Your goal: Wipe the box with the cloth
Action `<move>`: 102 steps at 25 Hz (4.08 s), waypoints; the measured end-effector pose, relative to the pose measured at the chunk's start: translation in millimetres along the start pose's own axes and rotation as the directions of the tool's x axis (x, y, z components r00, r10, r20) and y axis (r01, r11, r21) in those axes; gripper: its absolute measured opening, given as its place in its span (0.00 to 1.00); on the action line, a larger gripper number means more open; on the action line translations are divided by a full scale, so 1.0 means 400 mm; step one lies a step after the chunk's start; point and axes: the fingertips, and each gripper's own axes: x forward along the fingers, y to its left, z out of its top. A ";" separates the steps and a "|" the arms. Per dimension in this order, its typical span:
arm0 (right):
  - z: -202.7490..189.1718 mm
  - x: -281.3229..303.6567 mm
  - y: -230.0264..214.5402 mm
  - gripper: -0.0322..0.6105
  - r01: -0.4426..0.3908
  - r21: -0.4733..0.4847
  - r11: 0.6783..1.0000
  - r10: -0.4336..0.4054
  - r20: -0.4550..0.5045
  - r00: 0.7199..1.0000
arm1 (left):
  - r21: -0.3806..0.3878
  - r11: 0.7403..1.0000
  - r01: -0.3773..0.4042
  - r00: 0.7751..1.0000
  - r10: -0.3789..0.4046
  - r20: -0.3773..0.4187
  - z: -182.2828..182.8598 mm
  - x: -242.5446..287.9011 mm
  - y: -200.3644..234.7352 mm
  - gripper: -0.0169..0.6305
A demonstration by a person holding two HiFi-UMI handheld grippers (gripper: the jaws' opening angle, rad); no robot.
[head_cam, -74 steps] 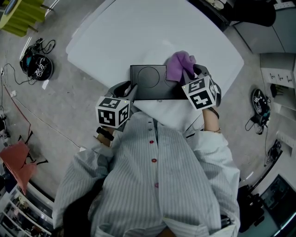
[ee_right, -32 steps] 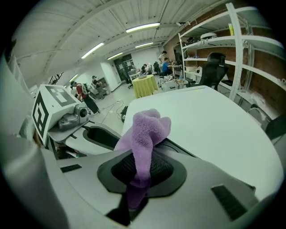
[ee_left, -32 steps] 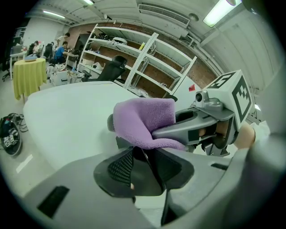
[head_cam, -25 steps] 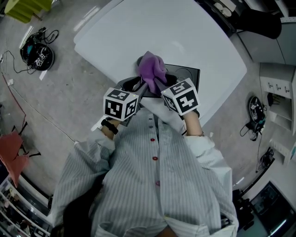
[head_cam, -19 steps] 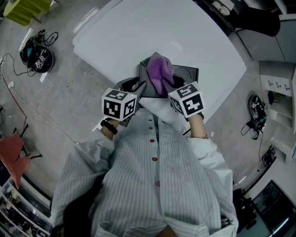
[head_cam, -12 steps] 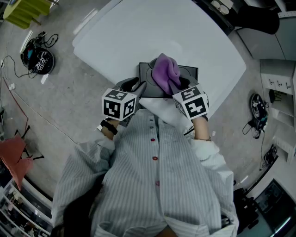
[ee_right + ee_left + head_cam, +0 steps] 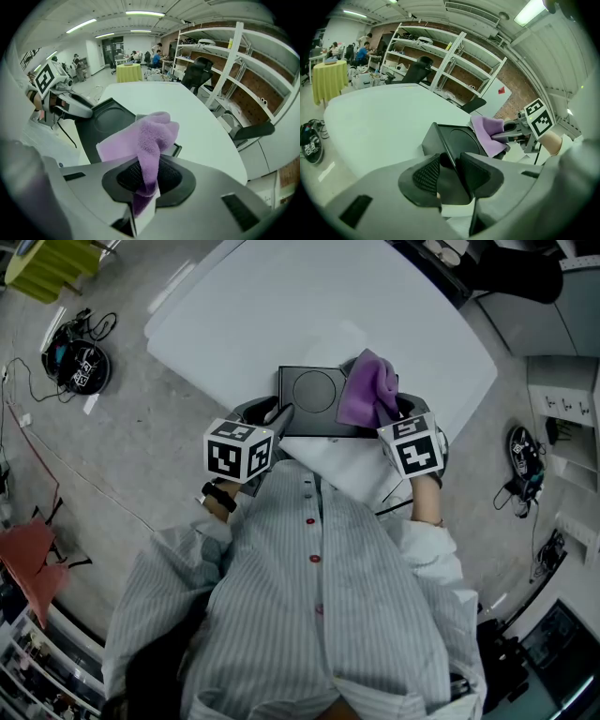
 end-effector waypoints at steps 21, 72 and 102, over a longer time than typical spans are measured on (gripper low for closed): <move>0.218 -0.168 0.243 0.14 -0.489 0.119 0.864 0.412 0.393 0.822 | -0.010 1.000 0.001 1.000 -0.001 0.019 0.000 -0.007 0.001 0.21; -0.086 -0.046 0.090 0.14 -0.025 0.192 0.981 0.028 -0.013 1.000 | -0.028 0.998 0.061 0.998 -0.060 0.019 -0.005 -0.003 0.007 0.23; -0.095 -0.121 0.021 0.14 0.044 0.232 0.972 -0.057 0.051 0.997 | 0.021 0.999 0.026 1.000 -0.026 0.001 0.005 -0.013 0.004 0.23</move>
